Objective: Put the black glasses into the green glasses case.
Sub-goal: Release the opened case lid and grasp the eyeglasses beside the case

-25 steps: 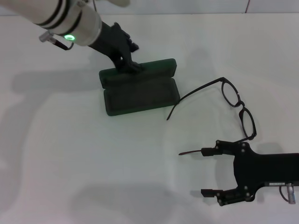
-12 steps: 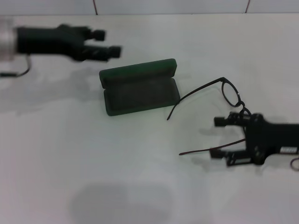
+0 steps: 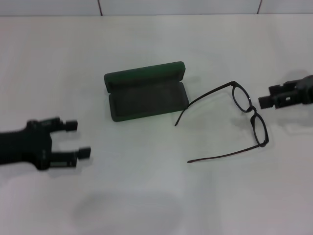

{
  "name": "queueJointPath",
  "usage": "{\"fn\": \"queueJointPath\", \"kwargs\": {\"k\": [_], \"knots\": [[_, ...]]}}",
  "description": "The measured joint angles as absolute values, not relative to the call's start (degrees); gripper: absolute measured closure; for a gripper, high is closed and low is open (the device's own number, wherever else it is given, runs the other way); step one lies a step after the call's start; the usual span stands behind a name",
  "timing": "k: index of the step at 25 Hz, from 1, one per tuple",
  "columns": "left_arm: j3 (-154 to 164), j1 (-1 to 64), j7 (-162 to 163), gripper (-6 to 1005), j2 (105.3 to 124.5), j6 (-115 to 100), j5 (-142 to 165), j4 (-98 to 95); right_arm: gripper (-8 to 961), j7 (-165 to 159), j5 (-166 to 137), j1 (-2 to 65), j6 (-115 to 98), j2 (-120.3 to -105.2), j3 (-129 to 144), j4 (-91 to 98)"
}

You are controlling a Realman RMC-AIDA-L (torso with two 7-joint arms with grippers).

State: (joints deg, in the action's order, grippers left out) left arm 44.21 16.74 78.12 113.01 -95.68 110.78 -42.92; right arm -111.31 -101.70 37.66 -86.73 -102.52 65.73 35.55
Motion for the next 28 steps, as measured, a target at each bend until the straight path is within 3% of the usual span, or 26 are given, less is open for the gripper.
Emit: {"fn": "queueJointPath", "kwargs": {"k": [4, 9, 18, 28], "knots": [[44.25, 16.10, 75.73, 123, 114.51, -96.58, 114.68, -42.84, 84, -124.72, -112.23, 42.82, -88.01, -101.48, 65.26, 39.07], [44.23, 15.91, 74.30, 123, 115.13, -97.07, 116.21, -42.79, 85, -139.83, -125.33, 49.57, -91.13, -102.65, 65.82, 42.77], [44.25, 16.09, 72.96, 124, 115.37, -97.38, 116.24, -42.73, 99, -154.13, -148.25, 61.12, -91.75, -109.35, 66.02, 42.10], [44.12, 16.09, 72.38, 124, 115.38, -97.29, 116.24, -42.71, 99, -159.61, -153.41, 65.32, -88.42, -113.79, 66.27, 38.48]]}}
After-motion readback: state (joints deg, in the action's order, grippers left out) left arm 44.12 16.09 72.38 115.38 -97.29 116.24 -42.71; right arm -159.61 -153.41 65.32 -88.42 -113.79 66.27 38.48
